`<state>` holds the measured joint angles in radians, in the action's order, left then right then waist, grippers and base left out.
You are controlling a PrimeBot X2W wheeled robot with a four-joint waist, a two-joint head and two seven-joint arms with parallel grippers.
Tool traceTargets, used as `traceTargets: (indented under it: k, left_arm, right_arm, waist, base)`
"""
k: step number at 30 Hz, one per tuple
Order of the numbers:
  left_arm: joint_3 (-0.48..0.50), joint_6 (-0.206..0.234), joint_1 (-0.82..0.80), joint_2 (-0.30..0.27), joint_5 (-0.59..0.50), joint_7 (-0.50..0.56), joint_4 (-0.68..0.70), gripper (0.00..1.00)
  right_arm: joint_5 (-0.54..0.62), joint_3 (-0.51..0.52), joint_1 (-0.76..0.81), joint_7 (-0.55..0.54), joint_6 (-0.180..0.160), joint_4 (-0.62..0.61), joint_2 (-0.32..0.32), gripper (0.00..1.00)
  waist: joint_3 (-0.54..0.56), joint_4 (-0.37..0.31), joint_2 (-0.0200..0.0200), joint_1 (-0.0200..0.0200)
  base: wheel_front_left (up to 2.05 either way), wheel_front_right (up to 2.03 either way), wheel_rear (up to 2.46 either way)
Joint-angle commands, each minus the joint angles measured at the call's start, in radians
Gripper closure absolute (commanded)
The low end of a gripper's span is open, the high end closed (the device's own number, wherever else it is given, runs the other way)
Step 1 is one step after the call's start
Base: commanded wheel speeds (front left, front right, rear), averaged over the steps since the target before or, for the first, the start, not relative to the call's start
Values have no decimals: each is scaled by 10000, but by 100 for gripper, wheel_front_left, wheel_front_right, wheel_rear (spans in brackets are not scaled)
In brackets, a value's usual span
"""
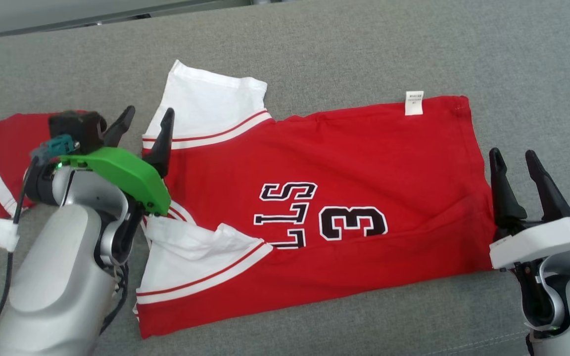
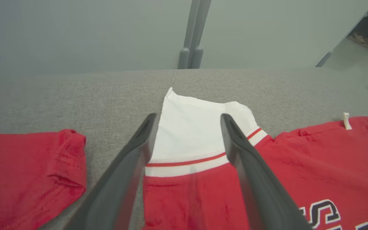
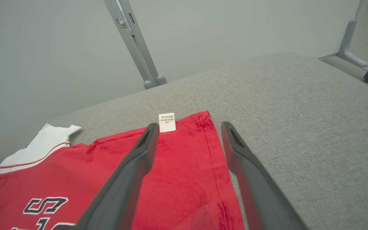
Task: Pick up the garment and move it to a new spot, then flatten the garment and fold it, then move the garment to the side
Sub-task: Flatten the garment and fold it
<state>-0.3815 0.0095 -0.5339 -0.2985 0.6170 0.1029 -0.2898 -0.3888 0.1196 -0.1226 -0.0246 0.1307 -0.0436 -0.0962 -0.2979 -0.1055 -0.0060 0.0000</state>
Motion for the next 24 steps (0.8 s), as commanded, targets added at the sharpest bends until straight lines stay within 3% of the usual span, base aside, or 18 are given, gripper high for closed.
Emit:
traceTargets:
  k: [1,6,11,24]
  left_arm:
    - [-31,-80,-365,10,-103,79,-231,0]
    - [-264,-371,-1853,-23,-352,448,-1681,0]
    - [-305,-377,-3292,87,-507,603,-3218,0]
    - [-608,-422,-4933,-30,-963,490,-5642,0]
  right_arm:
    - [-99,-88,-191,73,0,-59,-30,0]
    - [-249,-763,-698,119,0,-159,-248,0]
    - [-639,-1186,-1020,219,0,-452,-479,0]
    - [-753,-1433,-1011,391,0,-854,-593,0]
  waist:
    - [-557,-348,60,0]
    - [-1222,-733,60,0]
    - [-1871,-984,60,0]
    - [-2314,-1401,60,0]
  base:
    - [0,0,0]
    - [0,0,0]
    - [0,0,0]
    - [0,0,0]
